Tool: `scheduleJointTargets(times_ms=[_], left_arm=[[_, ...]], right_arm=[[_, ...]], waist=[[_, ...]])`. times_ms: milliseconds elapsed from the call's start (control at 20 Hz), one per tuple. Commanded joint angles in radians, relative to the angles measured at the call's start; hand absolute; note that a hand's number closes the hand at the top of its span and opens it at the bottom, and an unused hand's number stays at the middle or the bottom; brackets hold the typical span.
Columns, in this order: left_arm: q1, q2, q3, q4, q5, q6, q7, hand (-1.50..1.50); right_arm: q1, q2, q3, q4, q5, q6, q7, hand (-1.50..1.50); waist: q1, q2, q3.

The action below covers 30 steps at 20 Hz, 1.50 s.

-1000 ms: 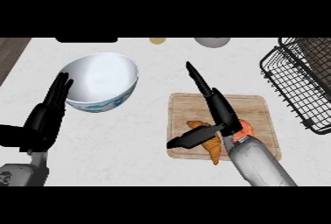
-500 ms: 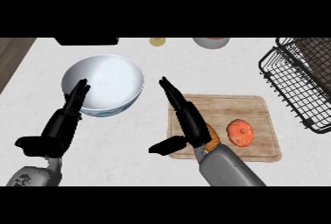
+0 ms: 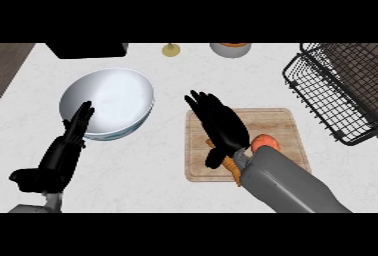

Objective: Pick the croissant from the cutting board and place it in the tiered basket

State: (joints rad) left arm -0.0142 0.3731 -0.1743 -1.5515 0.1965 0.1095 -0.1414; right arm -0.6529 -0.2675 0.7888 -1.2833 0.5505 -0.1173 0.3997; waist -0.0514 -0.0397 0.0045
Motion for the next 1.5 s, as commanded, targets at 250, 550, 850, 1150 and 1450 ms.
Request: scheduleJointTargets(times_ms=[250, 550, 850, 1150, 1450], left_arm=[[-0.003, -0.072, -0.062, 0.063, 0.017, -0.015, 0.067, 0.00], [0.027, -0.070, -0.065, 0.039, 0.023, -0.045, 0.055, 0.00], [-0.035, -0.078, -0.055, 0.089, 0.010, -0.052, 0.068, 0.00], [-0.051, -0.054, -0.008, 0.110, 0.038, -0.084, 0.065, 0.00], [-0.092, -0.142, -0.064, 0.157, -0.020, -0.041, 0.046, 0.00]], right_arm=[[-0.125, 0.052, 0.148, -0.163, 0.048, 0.463, 0.474, -1.50], [-0.064, 0.101, 0.146, -0.363, 0.020, 0.618, 0.770, -1.50], [-0.022, 0.065, 0.156, -0.429, 0.139, 0.581, 0.836, -1.50], [0.029, 0.080, 0.141, -0.315, 0.184, 0.597, 0.850, -1.50], [0.097, 0.071, 0.101, -0.222, 0.237, 0.506, 0.711, -1.50]], waist=[[-0.027, 0.020, -0.011], [0.007, 0.027, -0.007], [0.005, 0.032, -0.006], [0.020, 0.040, -0.007], [0.030, 0.047, -0.005]])
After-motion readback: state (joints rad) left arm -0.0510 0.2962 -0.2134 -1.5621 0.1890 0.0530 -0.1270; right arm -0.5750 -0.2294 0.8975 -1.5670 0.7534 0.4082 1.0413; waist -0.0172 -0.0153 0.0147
